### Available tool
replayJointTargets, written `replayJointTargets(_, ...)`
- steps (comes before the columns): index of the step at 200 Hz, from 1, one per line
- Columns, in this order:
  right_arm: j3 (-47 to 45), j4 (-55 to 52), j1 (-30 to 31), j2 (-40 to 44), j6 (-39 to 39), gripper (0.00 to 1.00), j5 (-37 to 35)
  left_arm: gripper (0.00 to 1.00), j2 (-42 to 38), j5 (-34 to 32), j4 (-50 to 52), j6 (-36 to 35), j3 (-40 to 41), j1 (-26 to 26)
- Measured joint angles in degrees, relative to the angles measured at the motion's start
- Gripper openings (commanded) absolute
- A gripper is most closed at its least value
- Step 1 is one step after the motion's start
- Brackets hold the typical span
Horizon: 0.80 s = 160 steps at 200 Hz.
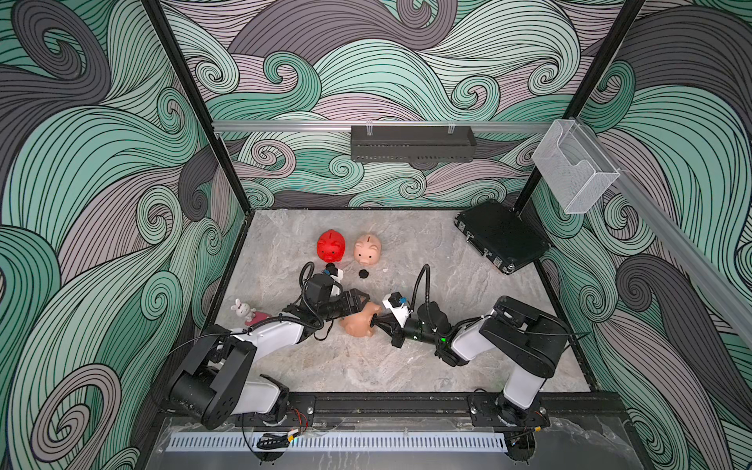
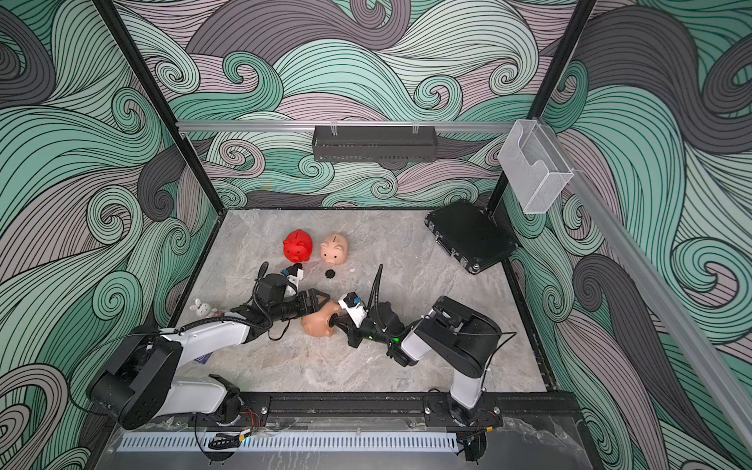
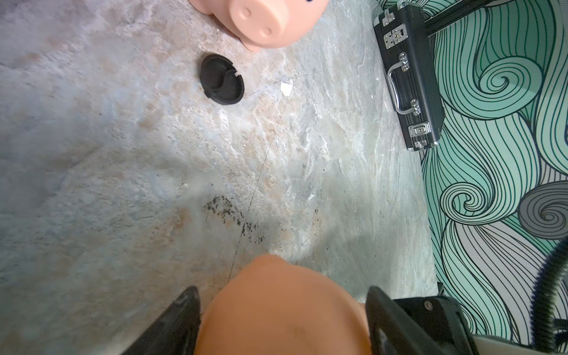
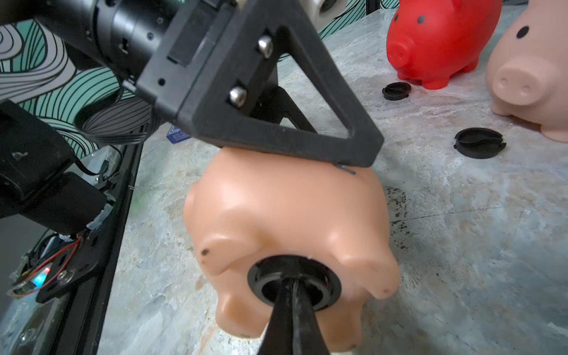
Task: Open piggy banks
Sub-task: Open the lid on the piggy bank.
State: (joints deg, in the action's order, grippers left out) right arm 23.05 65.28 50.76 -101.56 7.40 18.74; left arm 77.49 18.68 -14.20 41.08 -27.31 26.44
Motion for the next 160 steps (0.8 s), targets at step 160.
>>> replayJointTargets(160, 3.23, -43.74, 0.26, 25.53, 7.78, 0.0, -15.06, 0.8, -1.99, -0.26, 4.59, -0.11, -0.48, 0.33)
